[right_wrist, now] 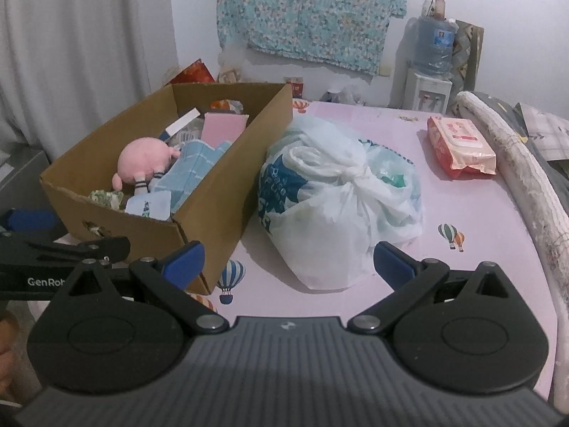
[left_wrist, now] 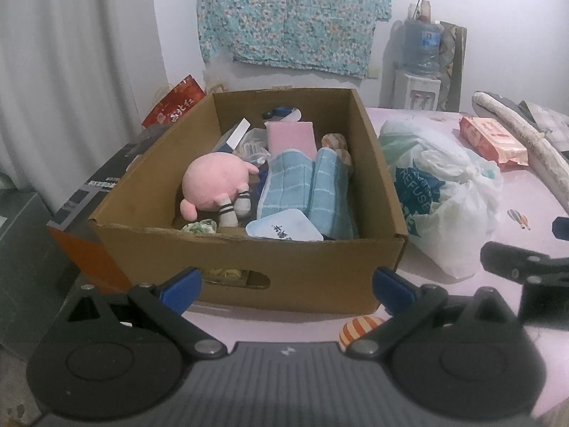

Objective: Organize soft objects

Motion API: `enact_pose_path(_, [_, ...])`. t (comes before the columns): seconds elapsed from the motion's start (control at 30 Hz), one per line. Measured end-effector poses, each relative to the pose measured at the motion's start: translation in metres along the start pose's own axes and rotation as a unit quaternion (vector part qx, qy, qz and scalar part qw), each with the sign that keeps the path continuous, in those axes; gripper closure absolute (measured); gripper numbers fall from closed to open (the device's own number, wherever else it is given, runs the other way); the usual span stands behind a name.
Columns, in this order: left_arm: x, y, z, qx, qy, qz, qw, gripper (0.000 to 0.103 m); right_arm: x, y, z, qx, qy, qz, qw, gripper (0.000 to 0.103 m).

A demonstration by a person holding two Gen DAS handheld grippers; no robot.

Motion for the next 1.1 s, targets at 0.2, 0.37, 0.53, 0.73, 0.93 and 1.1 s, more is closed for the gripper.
enact_pose_path(0.2, [-0.002,-0.003,0.001,-0.007,-0.005,-0.001,1.0,0.0,-0.002,-0.002,0.005,-0.002,-0.014,-0.003,1.0,0.001])
enact_pose_path(0.37, [-0.001,-0.003,0.002,-0.006,-0.003,-0.001,1.0,0.0,-0.002,-0.001,0.007,-0.006,-0.014,-0.003,1.0,0.001])
enact_pose_path(0.53, [-0.001,-0.003,0.001,-0.008,-0.004,-0.003,1.0,0.0,-0.001,-0.001,0.007,-0.006,-0.014,-0.003,1.0,0.001])
enact_pose_path(0.73, [-0.001,-0.003,0.002,-0.016,-0.007,-0.002,0.9998,0.0,-0.001,-0.001,0.007,-0.007,-0.015,-0.006,1.0,0.001])
enact_pose_path(0.93, [-0.001,-0.004,0.003,-0.02,-0.011,-0.002,0.9997,0.0,0.0,0.0,0.011,-0.012,-0.019,-0.019,1.0,0.001])
enact_pose_path(1.1, [-0.002,-0.006,0.005,-0.019,-0.016,-0.007,0.9997,0.0,0.001,0.0,0.012,-0.012,-0.021,-0.021,0.999,0.001])
Point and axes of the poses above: each gripper's, at about its wrist camera, not at the fingertips, and z roughly the way its jaws point, y to its right, x to its top, the point moved 1 cm from there along z, roughly the way its jaws point, and after that the axes turned 3 degrees about -x, right-handed, at the moved point
